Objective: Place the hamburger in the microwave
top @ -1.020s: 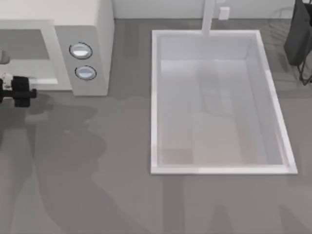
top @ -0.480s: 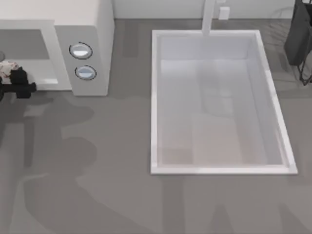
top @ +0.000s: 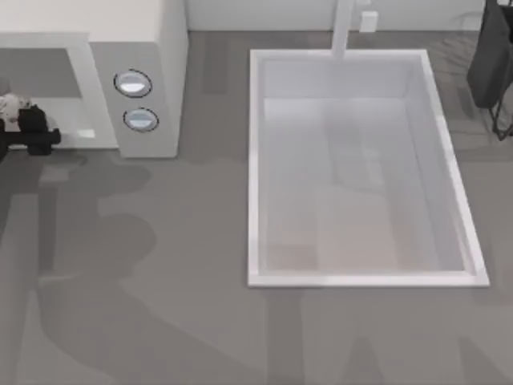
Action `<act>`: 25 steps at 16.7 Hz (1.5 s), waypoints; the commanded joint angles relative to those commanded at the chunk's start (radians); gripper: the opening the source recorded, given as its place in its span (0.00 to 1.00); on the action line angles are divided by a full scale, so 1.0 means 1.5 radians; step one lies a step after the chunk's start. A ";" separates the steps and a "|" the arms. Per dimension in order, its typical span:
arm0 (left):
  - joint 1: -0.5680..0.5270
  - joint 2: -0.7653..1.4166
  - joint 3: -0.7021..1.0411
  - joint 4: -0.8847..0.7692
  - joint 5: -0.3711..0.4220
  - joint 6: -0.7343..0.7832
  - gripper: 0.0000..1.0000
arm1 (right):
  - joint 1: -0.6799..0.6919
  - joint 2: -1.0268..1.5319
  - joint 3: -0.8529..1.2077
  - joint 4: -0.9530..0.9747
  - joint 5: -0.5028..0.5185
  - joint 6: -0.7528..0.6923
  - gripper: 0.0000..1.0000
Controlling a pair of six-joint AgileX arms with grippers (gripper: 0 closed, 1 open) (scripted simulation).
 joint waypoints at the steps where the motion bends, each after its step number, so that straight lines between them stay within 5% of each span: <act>1: -0.002 0.016 0.025 -0.009 -0.001 -0.001 0.00 | 0.000 0.000 0.000 0.000 0.000 0.000 1.00; 12: -0.029 0.222 0.406 -0.163 -0.025 -0.013 0.00 | 0.000 0.000 0.000 0.000 0.000 0.000 1.00; 19: -0.033 0.255 0.446 -0.186 -0.028 -0.015 0.00 | 0.000 0.000 0.000 0.000 0.000 0.000 1.00; 25: -0.033 0.255 0.446 -0.186 -0.028 -0.015 0.45 | 0.000 0.000 0.000 0.000 0.000 0.000 1.00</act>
